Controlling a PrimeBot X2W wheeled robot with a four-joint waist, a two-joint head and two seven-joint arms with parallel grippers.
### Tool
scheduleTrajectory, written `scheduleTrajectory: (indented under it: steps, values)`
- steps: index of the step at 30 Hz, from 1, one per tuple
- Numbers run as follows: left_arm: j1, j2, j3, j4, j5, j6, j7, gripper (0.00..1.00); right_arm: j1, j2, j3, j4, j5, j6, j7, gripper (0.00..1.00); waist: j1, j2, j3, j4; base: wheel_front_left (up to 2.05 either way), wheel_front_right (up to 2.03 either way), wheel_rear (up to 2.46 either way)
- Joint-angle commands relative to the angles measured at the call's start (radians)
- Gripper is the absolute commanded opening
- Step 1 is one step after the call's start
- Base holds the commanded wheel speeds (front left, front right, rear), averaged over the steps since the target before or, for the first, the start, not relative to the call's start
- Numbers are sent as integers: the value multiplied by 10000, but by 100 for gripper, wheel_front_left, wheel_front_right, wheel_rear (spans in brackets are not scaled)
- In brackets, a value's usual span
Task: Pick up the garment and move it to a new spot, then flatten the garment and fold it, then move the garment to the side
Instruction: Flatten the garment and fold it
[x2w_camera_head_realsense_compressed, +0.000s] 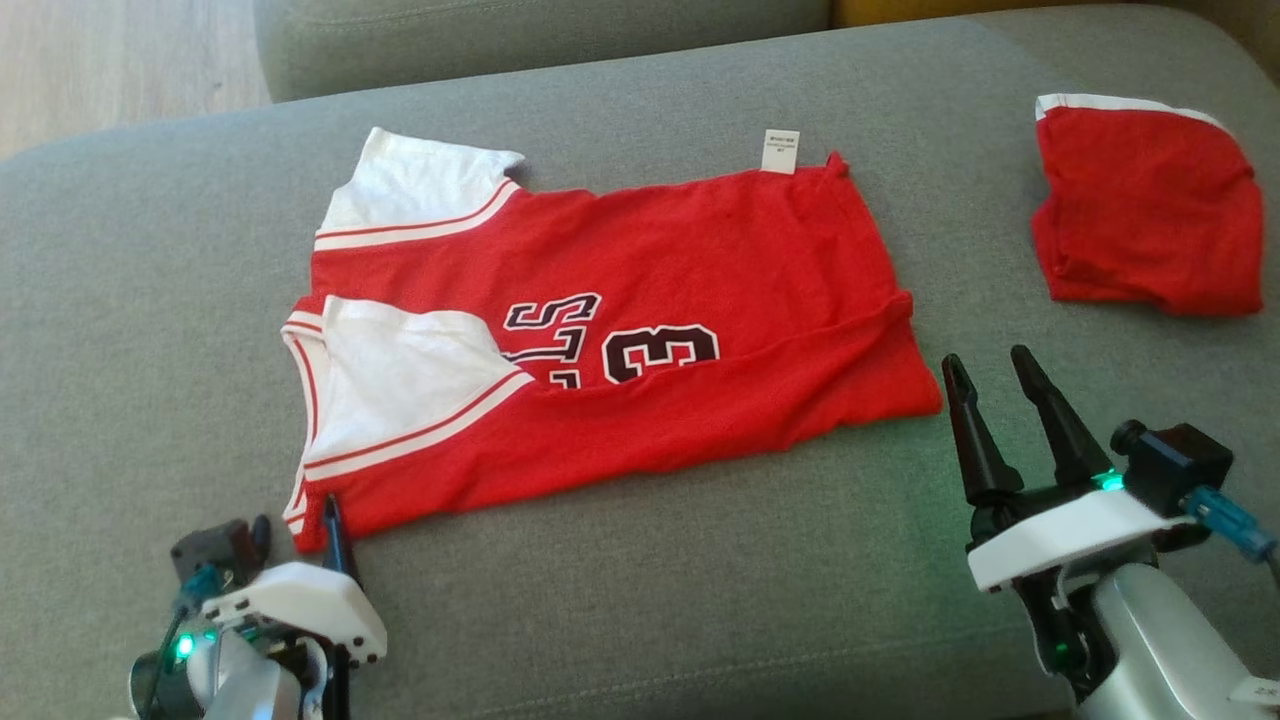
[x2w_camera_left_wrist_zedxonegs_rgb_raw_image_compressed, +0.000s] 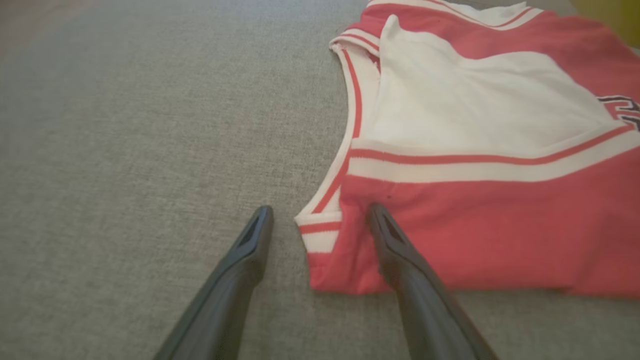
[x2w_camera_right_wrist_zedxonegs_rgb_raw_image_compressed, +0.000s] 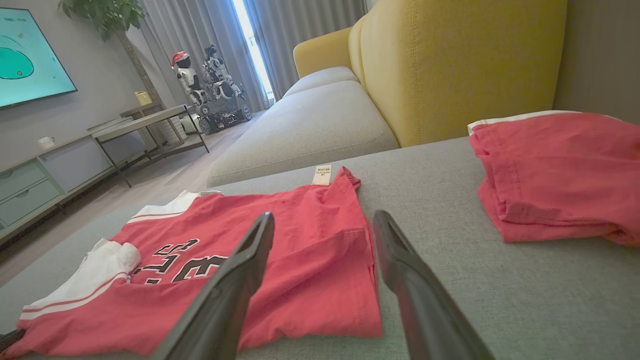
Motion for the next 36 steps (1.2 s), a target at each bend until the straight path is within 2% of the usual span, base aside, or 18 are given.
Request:
scheduleTrajectory:
  steps: [1, 5, 6, 7, 8, 14, 22, 29, 36]
  values:
    - [-402, 111, 362, -31, 16, 72, -124, 100, -112, -32, 52, -321, -103, -7, -135, 100, 0, 0, 9, -21, 0, 0, 0]
    - [-666, 104, 166, 910, 1, -167, -57, 100, -102, -32, -12, -261, -109, -7, -135, 100, 0, 0, 29, -53, 0, 0, 0]
    - [-738, 102, 93, 1113, -7, -276, -8, 84, -98, -25, -45, -219, -107, -7, -135, 100, 0, 0, 31, -53, 0, 0, 0]
    - [-812, 99, 28, 1269, -13, -370, 0, 35, -98, -17, -96, -152, -117, -7, -134, 100, 0, 0, 39, -47, 0, 0, 0]
    - [-883, 96, -8, 1375, -29, -440, -9, 0, -100, 3, -162, -67, -122, -7, -117, 100, 0, 0, 44, -34, 0, 0, 0]
    - [-1230, 100, -4, 1054, -61, -605, -111, 0, -200, 265, -428, 554, 30, -7, 278, 100, 0, 0, 125, 209, 0, 0, 0]
    - [-745, 90, 162, -1649, 360, -740, -121, 0, -808, 871, -998, 1842, 979, -7, 1185, 100, 0, 0, 245, 646, 0, 0, 0]
    - [-484, 51, -61, -2545, 513, -925, -122, 0, -1626, 1226, -1570, 3126, 1783, -7, 1659, 100, 0, 0, 404, 940, 0, 0, 0]
    - [-488, 34, -462, -2912, 492, -1025, -123, 0, -2365, 1283, -1492, 4513, 2075, -7, 1887, 100, 0, 0, 601, 1210, 0, 0, 0]
